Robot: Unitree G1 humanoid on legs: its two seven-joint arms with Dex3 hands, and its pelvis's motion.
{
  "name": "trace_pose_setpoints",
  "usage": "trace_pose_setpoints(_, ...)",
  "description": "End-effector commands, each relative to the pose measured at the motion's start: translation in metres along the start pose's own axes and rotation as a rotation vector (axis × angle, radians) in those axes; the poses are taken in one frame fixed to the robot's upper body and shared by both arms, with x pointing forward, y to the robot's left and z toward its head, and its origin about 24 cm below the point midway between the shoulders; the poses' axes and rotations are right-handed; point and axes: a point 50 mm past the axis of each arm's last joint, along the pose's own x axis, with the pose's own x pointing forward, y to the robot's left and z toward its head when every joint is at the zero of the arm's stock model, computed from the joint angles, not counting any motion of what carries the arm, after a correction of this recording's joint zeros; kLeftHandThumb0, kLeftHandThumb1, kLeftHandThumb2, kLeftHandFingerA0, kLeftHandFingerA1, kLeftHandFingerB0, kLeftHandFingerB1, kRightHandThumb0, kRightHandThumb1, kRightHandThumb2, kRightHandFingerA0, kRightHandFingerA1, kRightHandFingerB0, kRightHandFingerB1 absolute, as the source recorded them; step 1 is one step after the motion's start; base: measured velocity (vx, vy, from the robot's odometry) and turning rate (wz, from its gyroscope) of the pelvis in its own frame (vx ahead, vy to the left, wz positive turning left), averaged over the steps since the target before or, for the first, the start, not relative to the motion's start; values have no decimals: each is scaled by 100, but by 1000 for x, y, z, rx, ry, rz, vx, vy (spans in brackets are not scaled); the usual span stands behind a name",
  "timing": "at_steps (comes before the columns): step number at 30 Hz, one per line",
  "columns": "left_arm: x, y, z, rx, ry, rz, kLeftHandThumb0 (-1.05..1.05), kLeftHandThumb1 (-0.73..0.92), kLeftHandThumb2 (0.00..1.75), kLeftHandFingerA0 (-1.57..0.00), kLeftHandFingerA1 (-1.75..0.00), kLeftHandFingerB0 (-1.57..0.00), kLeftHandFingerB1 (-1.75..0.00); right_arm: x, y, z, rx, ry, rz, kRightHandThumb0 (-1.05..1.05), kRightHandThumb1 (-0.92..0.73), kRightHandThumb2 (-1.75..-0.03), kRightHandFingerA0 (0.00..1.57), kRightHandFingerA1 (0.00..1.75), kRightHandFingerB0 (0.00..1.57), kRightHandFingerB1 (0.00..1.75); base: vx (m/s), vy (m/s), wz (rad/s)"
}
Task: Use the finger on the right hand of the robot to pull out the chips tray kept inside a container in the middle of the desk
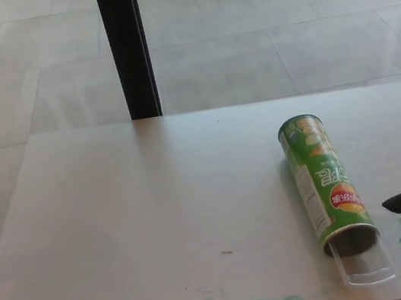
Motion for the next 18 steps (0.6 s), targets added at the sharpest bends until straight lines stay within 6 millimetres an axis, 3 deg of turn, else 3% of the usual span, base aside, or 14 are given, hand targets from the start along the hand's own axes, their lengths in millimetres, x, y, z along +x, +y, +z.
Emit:
trace_pose_setpoints(1,-1,9,3,28,-12,30,-44,74,62,-50,-53,-49,-42,4,4,0,-104,-38,67,-8,-59,-58,76,129,35,39,0,0,0)
trace_pose_setpoints(3,-2,9,4,36,-19,25,-43,75,62,-49,-53,-48,-42,6,9,-5,-101,-34,79,-9,-58,-57,78,122,36,38,0,0,0)
trace_pose_setpoints(10,0,9,7,39,-22,21,-42,75,63,-50,-52,-48,-41,10,18,-11,-100,-2,118,-9,-58,-57,77,128,36,39,0,0,0)
trace_pose_setpoints(16,-1,10,6,30,-22,24,-42,74,63,-50,-52,-49,-41,13,24,-15,-121,15,140,-8,-58,-57,79,120,36,40,0,0,0)
trace_pose_setpoints(18,0,10,6,29,-16,24,-42,75,63,-49,-51,-48,-41,16,25,-15,-124,20,148,-8,-58,-58,77,128,36,41,0,0,0)
